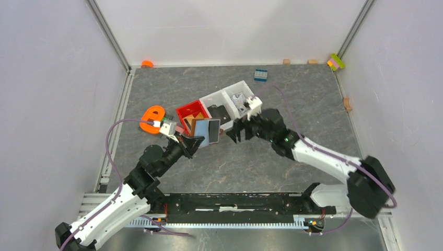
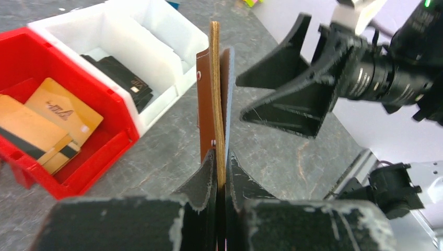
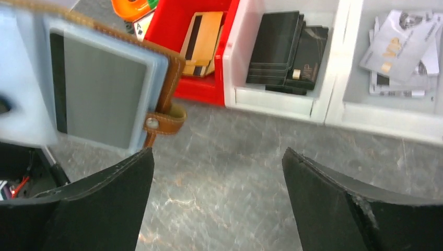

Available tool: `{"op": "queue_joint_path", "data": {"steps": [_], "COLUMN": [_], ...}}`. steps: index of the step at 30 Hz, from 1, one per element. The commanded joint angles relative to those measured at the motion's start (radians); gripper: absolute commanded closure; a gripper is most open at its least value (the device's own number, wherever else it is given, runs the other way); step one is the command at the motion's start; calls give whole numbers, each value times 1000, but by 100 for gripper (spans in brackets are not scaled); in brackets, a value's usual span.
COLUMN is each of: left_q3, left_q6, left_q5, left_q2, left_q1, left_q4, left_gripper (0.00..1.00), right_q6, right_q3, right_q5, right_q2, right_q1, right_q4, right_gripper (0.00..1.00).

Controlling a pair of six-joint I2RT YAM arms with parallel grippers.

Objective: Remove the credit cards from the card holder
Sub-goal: Place the credit card in the storage box, then remove the credit card from the card holder.

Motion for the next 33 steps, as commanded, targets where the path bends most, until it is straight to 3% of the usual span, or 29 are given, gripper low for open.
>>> {"op": "queue_joint_path", "data": {"steps": [1, 5, 10, 21, 26, 31, 33], "left_q3": [-16, -10, -26, -53, -97, -46, -31], "left_q6": [14, 13, 1, -40, -147, -292, -302], "left_q5": [140, 209, 288, 426, 418, 232, 218], "left_q2": [15, 42, 30, 35, 28, 67, 126], "left_q1": [-4, -4, -5, -10, -10, -10, -10], "left_q4": [155, 184, 240, 369, 513, 449, 504], "left_gripper": [95, 95, 94, 96, 98, 98, 98], "right_q6": [108, 192, 271, 329, 349, 355, 355], "right_q3": [-293, -457, -519, -552, -554, -585, -604], "right_q5": [-25, -138, -264, -309, -341, -341, -328], "right_q2": [-202, -265, -223, -211, -232, -321, -361], "right_q1": [-6, -6, -6, -7, -12, -25, -35], "right_q4": [330, 625, 837, 947, 955, 979, 984], "right_gripper": [2, 2, 2, 2, 1, 18, 33]}}
